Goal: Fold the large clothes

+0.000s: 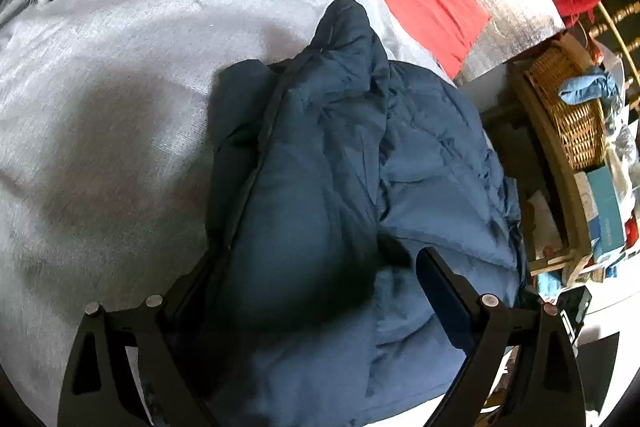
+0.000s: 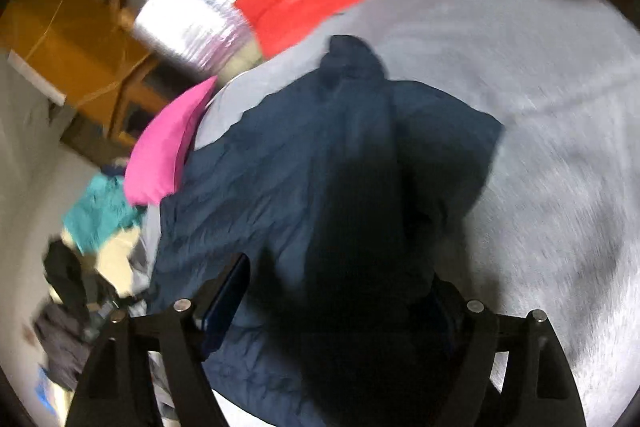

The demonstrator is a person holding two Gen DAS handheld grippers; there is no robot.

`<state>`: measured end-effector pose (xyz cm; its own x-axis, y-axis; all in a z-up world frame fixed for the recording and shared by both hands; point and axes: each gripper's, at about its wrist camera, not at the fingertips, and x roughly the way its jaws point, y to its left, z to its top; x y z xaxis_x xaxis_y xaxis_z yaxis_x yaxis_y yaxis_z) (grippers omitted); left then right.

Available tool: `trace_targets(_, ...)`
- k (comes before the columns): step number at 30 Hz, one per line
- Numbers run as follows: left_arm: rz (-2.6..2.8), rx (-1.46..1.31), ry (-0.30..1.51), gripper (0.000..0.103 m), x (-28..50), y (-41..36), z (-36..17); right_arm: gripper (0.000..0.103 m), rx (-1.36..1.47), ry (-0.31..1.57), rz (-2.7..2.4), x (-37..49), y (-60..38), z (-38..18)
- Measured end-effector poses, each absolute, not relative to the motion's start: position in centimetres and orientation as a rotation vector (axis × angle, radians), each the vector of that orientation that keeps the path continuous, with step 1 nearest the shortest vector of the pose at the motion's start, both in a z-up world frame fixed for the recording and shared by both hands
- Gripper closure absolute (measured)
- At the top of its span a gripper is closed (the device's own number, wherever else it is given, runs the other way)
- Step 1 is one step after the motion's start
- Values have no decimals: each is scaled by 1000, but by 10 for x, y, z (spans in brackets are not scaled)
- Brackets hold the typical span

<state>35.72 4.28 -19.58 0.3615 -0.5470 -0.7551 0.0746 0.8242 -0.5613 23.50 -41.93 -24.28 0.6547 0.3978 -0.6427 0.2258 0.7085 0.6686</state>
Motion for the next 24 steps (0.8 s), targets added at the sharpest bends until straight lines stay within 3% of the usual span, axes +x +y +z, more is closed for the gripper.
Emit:
trace_targets(5, -393, -501, 1192, 7, 370, 42, -218, 20, 928, 959, 65, 241, -432, -276)
trace_targets(8, -387, -572, 1186, 8, 371, 47, -215, 28, 949, 942, 70, 236, -432, -276)
trace_targets(12, -348, -597, 1180, 8, 373, 49, -213, 30, 886, 952, 46, 238, -427, -266)
trace_targets(16, -311, -589, 1184, 8, 378, 50, -203, 29, 870, 937, -36, 235, -442, -246)
trace_targets(20, -287, -578, 1106, 7, 382, 60, -183, 18, 851, 801, -104, 228, -470, -223)
trace_targets(24, -281, -583, 1134, 7, 403, 60, -188, 17, 938, 859, -55, 270, -481, -240)
